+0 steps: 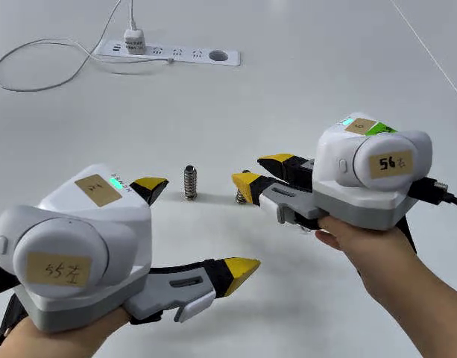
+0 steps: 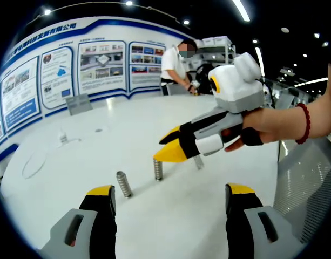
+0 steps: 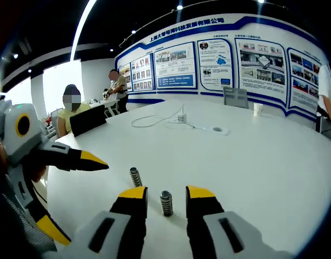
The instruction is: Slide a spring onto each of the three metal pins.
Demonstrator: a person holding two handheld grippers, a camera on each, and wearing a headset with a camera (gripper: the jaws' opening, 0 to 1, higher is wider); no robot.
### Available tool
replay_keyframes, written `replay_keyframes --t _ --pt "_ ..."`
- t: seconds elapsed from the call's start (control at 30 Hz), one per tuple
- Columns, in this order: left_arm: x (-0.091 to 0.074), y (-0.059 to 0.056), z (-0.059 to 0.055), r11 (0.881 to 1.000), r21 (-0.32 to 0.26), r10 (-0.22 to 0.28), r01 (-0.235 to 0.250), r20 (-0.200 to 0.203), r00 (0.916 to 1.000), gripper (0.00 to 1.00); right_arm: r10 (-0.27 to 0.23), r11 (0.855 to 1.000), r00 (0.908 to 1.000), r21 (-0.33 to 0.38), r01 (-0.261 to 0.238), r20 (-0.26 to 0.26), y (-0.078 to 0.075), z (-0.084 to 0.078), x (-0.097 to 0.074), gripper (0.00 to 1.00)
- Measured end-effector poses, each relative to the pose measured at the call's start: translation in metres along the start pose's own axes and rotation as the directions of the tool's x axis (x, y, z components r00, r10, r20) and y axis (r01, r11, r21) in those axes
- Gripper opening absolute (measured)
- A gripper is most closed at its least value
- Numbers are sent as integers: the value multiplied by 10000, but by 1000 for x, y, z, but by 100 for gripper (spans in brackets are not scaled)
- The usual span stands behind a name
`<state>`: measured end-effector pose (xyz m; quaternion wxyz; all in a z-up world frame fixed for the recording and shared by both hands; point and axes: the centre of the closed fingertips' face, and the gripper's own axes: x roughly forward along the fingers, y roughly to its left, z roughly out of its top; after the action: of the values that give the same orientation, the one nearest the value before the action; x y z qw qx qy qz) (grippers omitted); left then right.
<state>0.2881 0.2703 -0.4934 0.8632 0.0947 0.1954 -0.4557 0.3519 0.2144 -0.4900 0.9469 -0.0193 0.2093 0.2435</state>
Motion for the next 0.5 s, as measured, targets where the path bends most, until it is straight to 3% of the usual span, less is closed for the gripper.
replay_keyframes --t 0.27,0.5 --pt "3 -7 8 9995 230 -209 205 153 9997 79 -212 9989 9996 417 205 164 -10 9 -20 34" --pt "13 -22 12 9968 515 -608 609 -24 9981 72 -464 9971 9987 610 451 196 -21 12 -38 37"
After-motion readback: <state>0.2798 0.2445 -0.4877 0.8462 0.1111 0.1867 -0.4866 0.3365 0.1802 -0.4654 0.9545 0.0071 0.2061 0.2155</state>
